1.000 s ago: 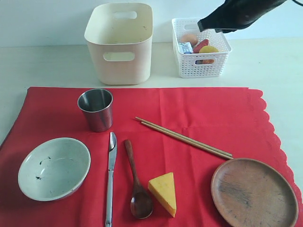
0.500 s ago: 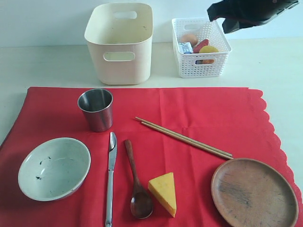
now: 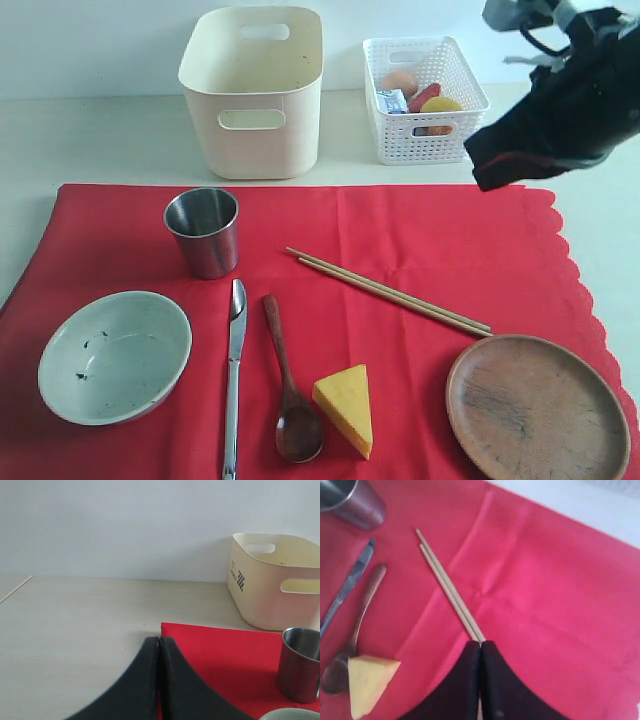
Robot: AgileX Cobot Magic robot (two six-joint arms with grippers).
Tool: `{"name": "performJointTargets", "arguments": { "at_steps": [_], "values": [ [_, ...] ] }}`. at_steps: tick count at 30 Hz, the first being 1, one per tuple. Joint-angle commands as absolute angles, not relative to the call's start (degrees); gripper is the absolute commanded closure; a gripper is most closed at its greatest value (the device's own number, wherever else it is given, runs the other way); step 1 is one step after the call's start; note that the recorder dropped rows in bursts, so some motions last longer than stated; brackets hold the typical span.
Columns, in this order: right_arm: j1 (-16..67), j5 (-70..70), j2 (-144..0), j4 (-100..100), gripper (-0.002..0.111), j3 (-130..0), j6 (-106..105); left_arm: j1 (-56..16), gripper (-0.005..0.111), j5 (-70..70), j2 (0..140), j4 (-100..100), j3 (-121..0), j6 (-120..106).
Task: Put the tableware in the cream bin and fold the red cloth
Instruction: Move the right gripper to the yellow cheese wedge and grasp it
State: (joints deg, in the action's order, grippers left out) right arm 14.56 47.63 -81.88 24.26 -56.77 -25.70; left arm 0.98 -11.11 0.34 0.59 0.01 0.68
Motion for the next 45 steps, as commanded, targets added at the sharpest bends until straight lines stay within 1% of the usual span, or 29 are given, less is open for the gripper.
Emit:
{"name": "performJointTargets", "arguments": {
  "at_steps": [1, 7, 9, 15, 24, 27, 31, 41, 44, 45],
  "values": [
    [15.84, 47.92, -81.32, 24.44, 0.108, -53.41, -27.91, 0.65, 0.104, -11.26, 0.0, 0.58, 0.0, 0.67],
    [24.97, 46.84, -81.56, 21.31, 0.108, -52.01, -28.04, 0.65, 0.104, -11.26, 0.0, 0.58, 0.0, 0.67],
    [28.57, 45.23, -81.88, 17.77, 0.104, -51.12, -25.93, 0.65, 0.104, -11.26, 0.0, 0.58, 0.0, 0.67],
    [36.99, 43.8, -84.75, 8.74, 0.081, -50.14, -16.95, 0.65, 0.104, -11.26, 0.0, 0.58, 0.0, 0.67],
    [46.53, 39.93, -90.93, 8.75, 0.045, -50.14, -16.44, 0.65, 0.104, -11.26, 0.0, 0.58, 0.0, 0.67],
    [48.65, 38.27, -93.93, 8.05, 0.037, -50.14, -16.44, 0.65, 0.104, -11.26, 0.0, 0.58, 0.0, 0.67],
    [49.99, 35.95, -97.83, 7.71, 0.035, -50.14, -16.44, 0.65, 0.104, -11.26, 0.0, 0.58, 0.0, 0.67],
    [49.99, 31.14, -104.15, 5.56, 0.035, -50.14, -16.29, 0.65, 0.104, -11.26, 0.0, 0.58, 0.0, 0.67],
    [49.99, 30.26, -104.4, 5.56, 0.04, -50.14, -16.29, 0.65, 0.104, -11.26, 0.0, 0.58, 0.0, 0.67],
    [49.99, 30.26, -104.4, 5.56, 0.044, -50.14, -16.29, 0.65, 0.104, -11.26, 0.0, 0.58, 0.0, 0.67]
  ]
}}
